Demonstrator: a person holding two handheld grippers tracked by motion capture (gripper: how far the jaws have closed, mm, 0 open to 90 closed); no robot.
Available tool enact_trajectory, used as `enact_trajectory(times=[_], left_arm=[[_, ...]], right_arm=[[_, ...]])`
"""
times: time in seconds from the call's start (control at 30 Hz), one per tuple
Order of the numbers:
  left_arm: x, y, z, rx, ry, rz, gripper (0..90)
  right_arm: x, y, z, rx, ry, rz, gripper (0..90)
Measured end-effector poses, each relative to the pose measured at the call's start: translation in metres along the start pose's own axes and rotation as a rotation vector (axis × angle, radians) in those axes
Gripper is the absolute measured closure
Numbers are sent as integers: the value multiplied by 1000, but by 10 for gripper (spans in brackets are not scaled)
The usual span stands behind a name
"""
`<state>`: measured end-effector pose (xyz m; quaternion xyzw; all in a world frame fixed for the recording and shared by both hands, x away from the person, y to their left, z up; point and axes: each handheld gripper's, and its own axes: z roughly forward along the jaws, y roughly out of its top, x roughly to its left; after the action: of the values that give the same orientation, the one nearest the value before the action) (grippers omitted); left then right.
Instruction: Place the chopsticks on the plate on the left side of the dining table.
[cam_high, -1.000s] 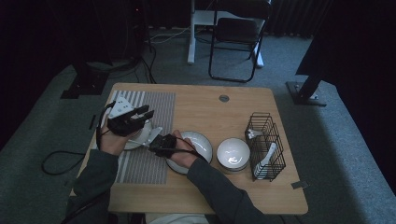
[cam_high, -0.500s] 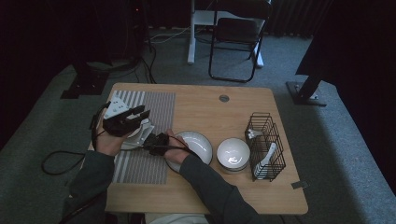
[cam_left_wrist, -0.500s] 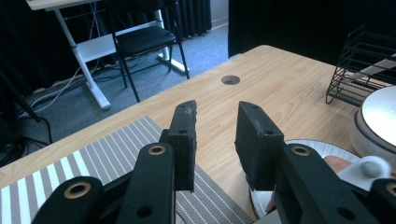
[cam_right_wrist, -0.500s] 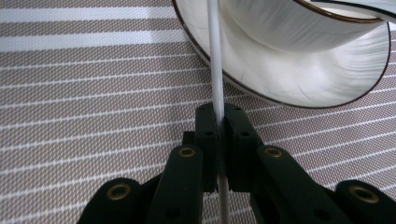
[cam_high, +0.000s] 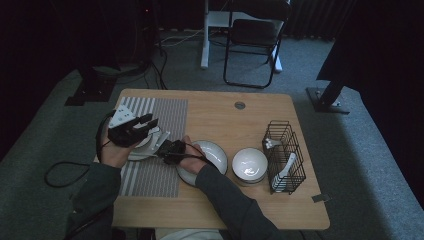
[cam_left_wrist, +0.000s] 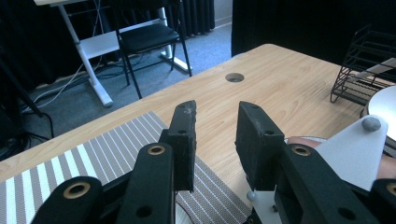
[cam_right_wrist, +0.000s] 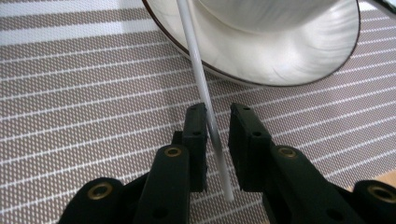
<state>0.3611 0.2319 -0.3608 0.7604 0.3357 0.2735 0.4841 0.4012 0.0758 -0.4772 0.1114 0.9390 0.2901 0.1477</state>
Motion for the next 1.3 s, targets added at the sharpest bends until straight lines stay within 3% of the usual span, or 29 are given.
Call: enact_trajectory(times=[0.27, 0.7, 0.87, 1.1, 1.3], left_arm=[[-2, 0, 2, 6, -5, 5, 685], [-4, -4, 6, 10, -15, 0, 681], [-1, -4, 5, 4, -10, -8, 680], [0, -4, 5, 7, -6, -9, 679], [-1, -3, 8, 4, -11, -13, 679]], right_arm=[[-5, 1, 3, -10, -14, 29, 801], [-8, 0, 5, -7, -11, 52, 744], [-8, -7, -7, -46, 3, 73, 694], [-16, -16, -38, -115, -30, 139, 675], [-15, -33, -58, -116, -51, 166, 672]])
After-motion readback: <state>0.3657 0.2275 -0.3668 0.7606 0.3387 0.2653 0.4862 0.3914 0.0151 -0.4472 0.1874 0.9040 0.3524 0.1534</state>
